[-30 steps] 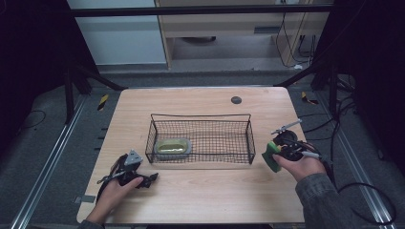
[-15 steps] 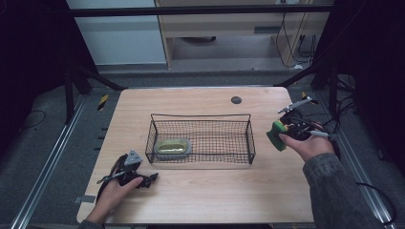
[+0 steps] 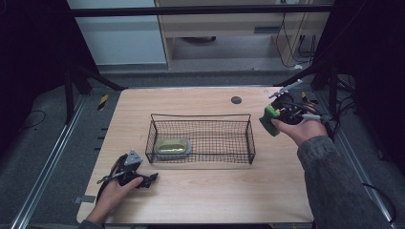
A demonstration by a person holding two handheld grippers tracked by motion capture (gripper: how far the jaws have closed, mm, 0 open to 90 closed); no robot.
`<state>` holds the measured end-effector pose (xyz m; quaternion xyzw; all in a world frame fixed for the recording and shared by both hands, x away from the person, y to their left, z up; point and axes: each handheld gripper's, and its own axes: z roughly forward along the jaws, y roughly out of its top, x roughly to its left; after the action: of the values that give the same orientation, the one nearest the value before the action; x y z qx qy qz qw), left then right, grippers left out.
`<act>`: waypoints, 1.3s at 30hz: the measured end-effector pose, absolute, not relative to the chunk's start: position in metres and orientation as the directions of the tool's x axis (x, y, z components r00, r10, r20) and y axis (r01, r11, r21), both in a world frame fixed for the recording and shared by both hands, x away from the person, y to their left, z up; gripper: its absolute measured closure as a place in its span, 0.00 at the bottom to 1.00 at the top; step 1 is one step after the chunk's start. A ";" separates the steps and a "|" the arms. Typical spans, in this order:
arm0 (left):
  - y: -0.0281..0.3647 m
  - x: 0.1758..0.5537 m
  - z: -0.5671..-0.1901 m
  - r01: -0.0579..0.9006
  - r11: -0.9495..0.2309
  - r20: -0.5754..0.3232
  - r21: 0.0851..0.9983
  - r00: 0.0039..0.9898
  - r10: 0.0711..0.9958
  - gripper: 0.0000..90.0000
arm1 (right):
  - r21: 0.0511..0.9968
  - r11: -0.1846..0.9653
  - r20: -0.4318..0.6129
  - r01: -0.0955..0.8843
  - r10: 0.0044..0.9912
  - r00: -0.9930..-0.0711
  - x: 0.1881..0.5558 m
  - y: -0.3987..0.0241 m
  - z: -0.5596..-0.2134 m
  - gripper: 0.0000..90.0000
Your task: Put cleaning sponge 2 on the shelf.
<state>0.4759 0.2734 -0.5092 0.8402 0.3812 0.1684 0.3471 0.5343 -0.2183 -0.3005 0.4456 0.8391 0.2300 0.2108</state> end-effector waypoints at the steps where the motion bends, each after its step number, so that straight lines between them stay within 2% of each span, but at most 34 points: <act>1: 0.273 0.476 -0.509 0.524 -0.468 0.018 0.712 0.653 0.758 0.00 | 0.577 0.498 -0.148 0.647 0.843 -0.517 0.536 -0.217 -0.299 0.71; 9: 0.273 0.476 -0.509 0.524 -0.469 0.018 0.711 0.653 0.757 0.00 | 0.601 0.502 -0.141 0.622 0.832 -0.536 0.544 -0.200 -0.296 0.71; 16: 0.274 0.476 -0.509 0.525 -0.470 0.018 0.710 0.654 0.757 0.00 | 0.558 0.553 -0.179 0.619 0.808 -0.561 0.562 -0.182 -0.296 0.71; 23: 0.274 0.476 -0.509 0.525 -0.470 0.018 0.710 0.654 0.757 0.00 | 0.569 0.565 -0.178 0.598 0.794 -0.581 0.565 -0.172 -0.299 0.71; 29: 0.273 0.476 -0.509 0.524 -0.469 0.018 0.711 0.653 0.757 0.00 | 0.568 0.556 -0.130 0.607 0.788 -0.601 0.564 -0.170 -0.306 0.72; 39: 0.273 0.476 -0.509 0.523 -0.469 0.018 0.712 0.653 0.757 0.00 | 0.545 0.580 -0.109 0.606 0.765 -0.635 0.567 -0.163 -0.332 0.72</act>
<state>0.4765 0.2732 -0.5091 0.8403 0.3809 0.1683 0.3472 0.5671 -0.1632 -0.3316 0.3927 0.8727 0.2362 0.1688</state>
